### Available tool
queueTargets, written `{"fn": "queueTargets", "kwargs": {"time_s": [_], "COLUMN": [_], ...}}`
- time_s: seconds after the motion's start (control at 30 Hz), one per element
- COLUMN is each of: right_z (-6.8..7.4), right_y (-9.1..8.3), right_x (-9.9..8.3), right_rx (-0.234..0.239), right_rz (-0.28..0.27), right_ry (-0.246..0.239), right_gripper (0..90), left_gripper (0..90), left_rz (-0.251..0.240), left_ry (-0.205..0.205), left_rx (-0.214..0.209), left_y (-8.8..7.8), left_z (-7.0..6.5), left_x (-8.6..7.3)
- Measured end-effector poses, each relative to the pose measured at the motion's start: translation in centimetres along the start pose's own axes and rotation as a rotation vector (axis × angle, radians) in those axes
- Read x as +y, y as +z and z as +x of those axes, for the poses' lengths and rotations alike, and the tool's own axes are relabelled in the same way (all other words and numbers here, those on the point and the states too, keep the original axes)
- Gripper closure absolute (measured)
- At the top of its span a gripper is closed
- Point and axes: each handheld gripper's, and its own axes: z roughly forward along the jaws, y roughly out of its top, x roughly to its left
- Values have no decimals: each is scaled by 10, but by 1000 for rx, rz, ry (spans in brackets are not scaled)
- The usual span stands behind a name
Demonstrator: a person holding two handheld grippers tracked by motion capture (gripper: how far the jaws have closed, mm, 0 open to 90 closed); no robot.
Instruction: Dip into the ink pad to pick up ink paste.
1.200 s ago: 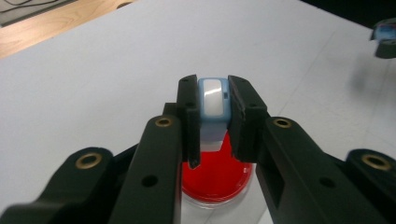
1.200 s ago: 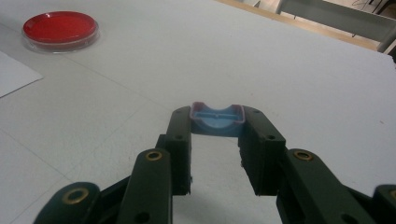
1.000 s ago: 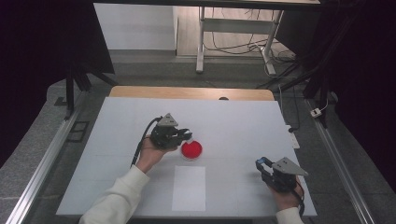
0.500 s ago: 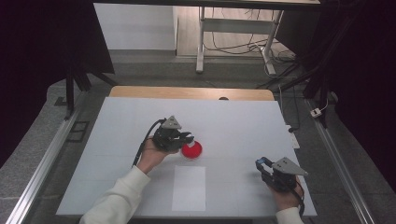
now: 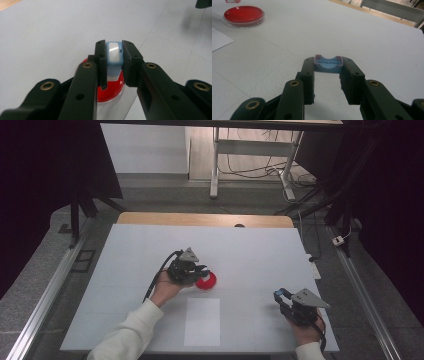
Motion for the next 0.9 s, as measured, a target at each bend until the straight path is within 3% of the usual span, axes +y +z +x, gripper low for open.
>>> {"fn": "queueTargets", "kwargs": {"time_s": [0.9], "right_z": [0], "right_y": [0], "right_x": [0], "right_rx": [0], "right_rz": [1], "right_ry": [1], "right_gripper": [654], "left_gripper": [755], "left_rz": [63], "left_ry": [20], "left_rx": [22], "left_y": [22], "left_z": [-1], "left_x": [-7]}}
